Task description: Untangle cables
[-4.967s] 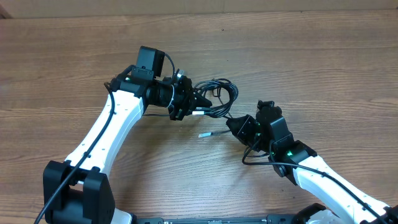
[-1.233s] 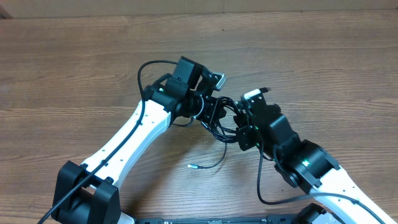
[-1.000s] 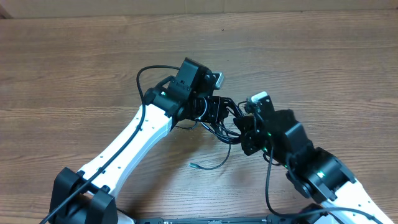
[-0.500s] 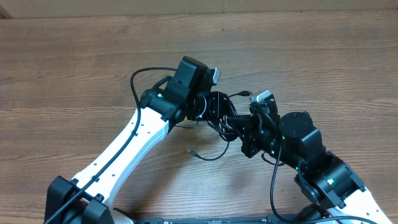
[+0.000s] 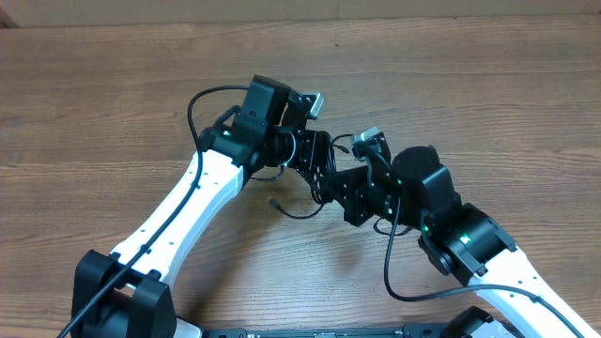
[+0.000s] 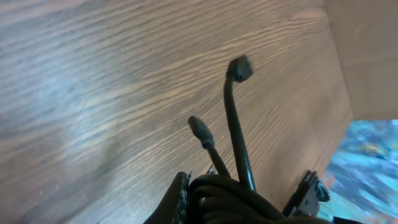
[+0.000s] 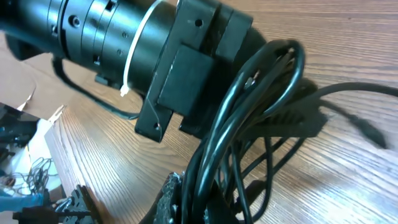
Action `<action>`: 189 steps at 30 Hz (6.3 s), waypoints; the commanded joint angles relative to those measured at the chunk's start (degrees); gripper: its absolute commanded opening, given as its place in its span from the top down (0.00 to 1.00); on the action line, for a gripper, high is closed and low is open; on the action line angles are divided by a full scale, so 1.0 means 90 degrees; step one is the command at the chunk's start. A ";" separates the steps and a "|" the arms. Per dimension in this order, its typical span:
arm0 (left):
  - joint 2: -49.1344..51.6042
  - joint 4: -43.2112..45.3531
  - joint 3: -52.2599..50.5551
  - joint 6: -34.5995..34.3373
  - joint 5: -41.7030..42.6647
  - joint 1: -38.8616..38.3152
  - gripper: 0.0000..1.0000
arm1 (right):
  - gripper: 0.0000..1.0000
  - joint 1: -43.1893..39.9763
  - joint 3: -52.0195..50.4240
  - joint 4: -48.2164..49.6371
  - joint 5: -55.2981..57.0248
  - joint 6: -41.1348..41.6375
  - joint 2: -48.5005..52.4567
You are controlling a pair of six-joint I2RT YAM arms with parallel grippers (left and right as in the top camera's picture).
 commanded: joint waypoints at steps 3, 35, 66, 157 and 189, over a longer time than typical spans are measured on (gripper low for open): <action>0.0214 0.0568 0.0146 0.0714 0.0719 0.0522 0.96 | 0.96 0.0362 0.0180 -0.0204 -0.2501 -0.0707 0.0476; 0.0214 0.0068 0.0146 0.0828 0.0304 0.1290 0.96 | 0.52 -0.1428 0.0182 -0.1304 -0.0498 -0.1275 0.1013; 0.0214 -0.0743 0.0146 -0.0884 -0.0950 0.0908 0.96 | 0.36 0.1205 0.0814 0.0155 0.3546 -0.4148 0.1605; 0.0214 -0.0758 0.0146 -0.0342 -0.1178 0.0814 0.96 | 0.53 -0.0517 0.0828 -0.1314 0.0342 -0.2960 0.1826; 0.0214 -0.0758 0.0146 -0.2118 -0.2317 0.0874 0.95 | 0.68 -0.0520 0.0828 -0.2577 -0.1166 -0.3220 0.1858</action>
